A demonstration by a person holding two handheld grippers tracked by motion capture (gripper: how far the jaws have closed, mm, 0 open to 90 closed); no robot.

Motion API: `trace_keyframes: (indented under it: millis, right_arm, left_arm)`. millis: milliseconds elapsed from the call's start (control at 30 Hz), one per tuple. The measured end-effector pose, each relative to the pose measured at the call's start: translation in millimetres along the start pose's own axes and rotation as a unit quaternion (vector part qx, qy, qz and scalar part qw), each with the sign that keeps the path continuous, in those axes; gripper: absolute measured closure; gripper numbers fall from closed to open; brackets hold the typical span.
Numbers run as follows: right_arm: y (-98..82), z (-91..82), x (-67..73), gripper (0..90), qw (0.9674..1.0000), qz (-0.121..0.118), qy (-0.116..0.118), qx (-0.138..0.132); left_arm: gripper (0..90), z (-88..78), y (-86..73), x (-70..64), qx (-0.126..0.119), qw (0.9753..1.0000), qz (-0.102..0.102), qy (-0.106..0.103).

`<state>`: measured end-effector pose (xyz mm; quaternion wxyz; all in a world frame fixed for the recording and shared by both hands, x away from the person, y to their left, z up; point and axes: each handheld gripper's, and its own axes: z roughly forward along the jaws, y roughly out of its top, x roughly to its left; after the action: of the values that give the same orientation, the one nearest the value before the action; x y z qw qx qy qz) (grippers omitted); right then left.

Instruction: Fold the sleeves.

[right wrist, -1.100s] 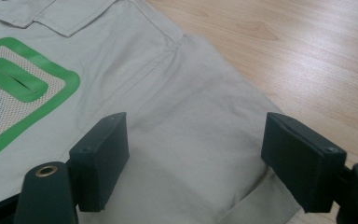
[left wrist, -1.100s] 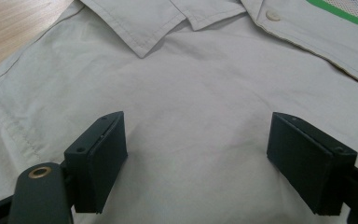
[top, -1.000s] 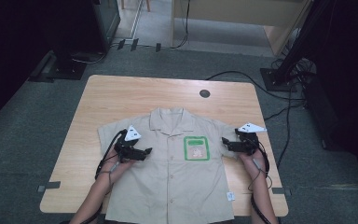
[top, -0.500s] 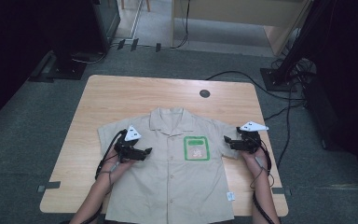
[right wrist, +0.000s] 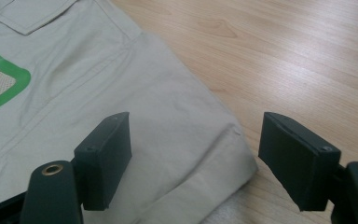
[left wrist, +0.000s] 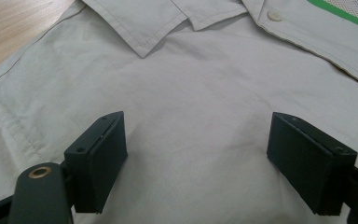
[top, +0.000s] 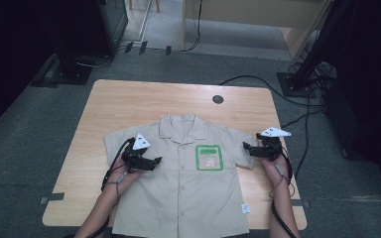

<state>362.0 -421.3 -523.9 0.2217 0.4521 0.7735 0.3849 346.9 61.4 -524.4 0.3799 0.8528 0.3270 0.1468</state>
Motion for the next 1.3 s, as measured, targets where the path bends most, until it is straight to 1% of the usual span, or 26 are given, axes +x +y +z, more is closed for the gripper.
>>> trace_keyframes:
  millis: [33, 133, 400, 433, 467, 500, 567, 600, 700, 833, 900, 933, 1033, 1133, 1200, 1300]
  right_arm:
    - [-0.5, -0.8, -1.9, 27.0, 1.0, 0.001, -0.001, 0.0]
    - [-1.3, -1.7, -3.9, 27.1, 1.0, 0.004, -0.007, 0.003]
    - [-2.5, -3.3, -7.5, 28.6, 0.9999, 0.012, -0.01, 0.002]
    - [-3.6, -5.8, -8.0, 29.7, 0.9997, 0.008, -0.023, -0.008]
    - [-3.6, -5.8, -8.0, 29.7, 0.9997, 0.008, -0.023, -0.008]
    - [-4.1, -8.1, -9.6, 30.9, 0.9995, 0.011, -0.024, -0.015]
    - [-4.4, -8.5, -10.3, 31.0, 0.9996, 0.015, -0.022, -0.014]
    - [-4.8, -7.1, -11.3, 31.3, 0.9997, 0.016, -0.018, -0.007]
    - [-4.4, -6.4, -11.0, 31.6, 0.9997, 0.014, -0.018, -0.004]
    - [-4.0, -5.4, -13.3, 32.5, 0.9996, 0.02, -0.018, 0.001]
    - [-3.8, -4.7, -14.1, 32.6, 0.9995, 0.021, -0.024, 0.007]
    - [-3.3, -2.8, -13.5, 34.6, 0.9991, 0.013, -0.034, 0.02]
    - [-2.7, -1.8, -13.0, 35.6, 0.9992, 0.011, -0.033, 0.021]
    - [-2.9, -2.2, -14.2, 43.4, 0.9994, 0.018, -0.02, 0.021]
    - [-3.0, -2.4, -14.7, 50.6, 0.9994, 0.028, -0.005, 0.021]
    - [-2.7, -2.1, -13.4, 58.1, 0.9993, 0.033, 0.002, 0.019]
  left_arm:
    - [19.9, 0.0, 0.0, 0.0, 0.0, 1.0, 0.0, 0.0]
    - [19.9, 0.0, 0.0, 0.0, 0.0, 1.0, 0.0, 0.0]
    - [20.0, 0.0, 0.0, -0.1, 0.0, 1.0, 0.0, 0.0]
    - [19.9, 0.0, 0.0, 0.0, 0.0, 1.0, 0.0, 0.0]
    - [19.9, 0.0, 0.0, -0.1, 0.0, 1.0, 0.0, 0.0]
    - [19.9, 0.0, 0.0, -0.1, 0.0, 1.0, 0.0, 0.0]
    - [19.9, 0.0, 0.0, -0.1, 0.0, 1.0, 0.0, 0.0]
    - [19.9, 0.0, 0.0, -0.1, 0.0, 1.0, 0.0, 0.0]
    - [19.9, 0.0, 0.0, 0.0, 0.0, 1.0, 0.0, 0.0]
    - [19.9, 0.0, 0.0, 0.0, 0.0, 1.0, 0.0, 0.0]
    - [19.9, 0.0, 0.0, -0.1, 0.0, 1.0, -0.001, 0.001]
    - [19.9, 0.0, 0.1, -0.1, 0.0, 1.0, -0.001, 0.001]
    - [20.0, 0.1, 0.1, -0.1, 0.0, 1.0, -0.002, 0.001]
    - [19.9, 0.1, 0.1, -0.1, 0.0, 1.0, -0.002, 0.001]
    - [19.9, 0.1, 0.1, -0.1, 0.0, 1.0, -0.002, 0.002]
    - [19.9, 0.1, 0.1, -0.1, 0.0, 1.0, -0.002, 0.002]
